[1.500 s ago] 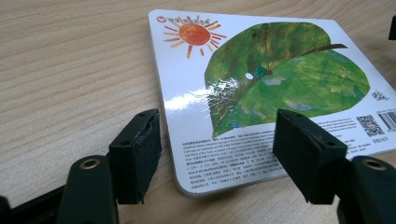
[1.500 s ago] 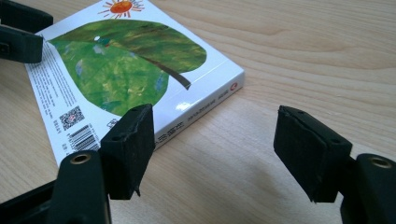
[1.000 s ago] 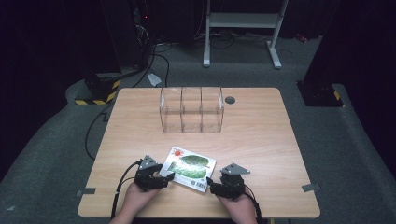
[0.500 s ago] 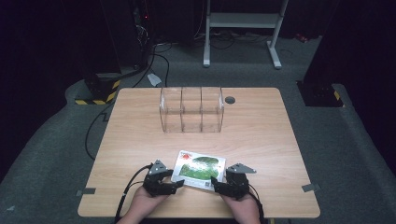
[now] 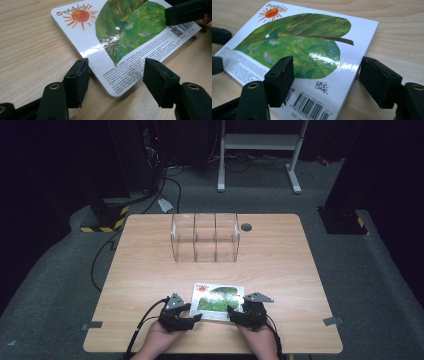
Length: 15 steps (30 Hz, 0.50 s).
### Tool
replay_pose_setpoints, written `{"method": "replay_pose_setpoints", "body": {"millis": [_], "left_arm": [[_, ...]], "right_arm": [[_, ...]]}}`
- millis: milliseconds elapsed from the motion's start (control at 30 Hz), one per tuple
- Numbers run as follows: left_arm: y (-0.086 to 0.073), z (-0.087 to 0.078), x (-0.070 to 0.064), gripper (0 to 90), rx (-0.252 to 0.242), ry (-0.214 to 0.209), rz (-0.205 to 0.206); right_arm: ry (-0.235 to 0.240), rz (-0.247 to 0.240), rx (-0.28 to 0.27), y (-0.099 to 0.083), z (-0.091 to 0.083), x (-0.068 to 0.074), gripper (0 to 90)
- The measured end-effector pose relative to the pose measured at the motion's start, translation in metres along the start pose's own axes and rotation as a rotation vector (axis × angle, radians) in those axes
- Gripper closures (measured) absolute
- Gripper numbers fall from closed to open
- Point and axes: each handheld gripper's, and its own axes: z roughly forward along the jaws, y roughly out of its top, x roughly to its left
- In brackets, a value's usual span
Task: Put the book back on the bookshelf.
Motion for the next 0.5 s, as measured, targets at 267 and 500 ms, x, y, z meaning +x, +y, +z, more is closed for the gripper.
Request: {"method": "replay_pose_setpoints", "body": {"millis": [267, 500], "left_arm": [[0.002, 0.001, 0.007, 39.3, -0.016, 0.024, -0.043], [0.003, -0.003, 0.009, 39.7, -0.047, 0.021, -0.043]], "right_arm": [[-0.004, -0.004, -0.018, 0.014, 0.012, -0.002, 30.7], [0.003, -0.005, -0.039, 0.001, -0.01, -0.005, 29.9]]}}
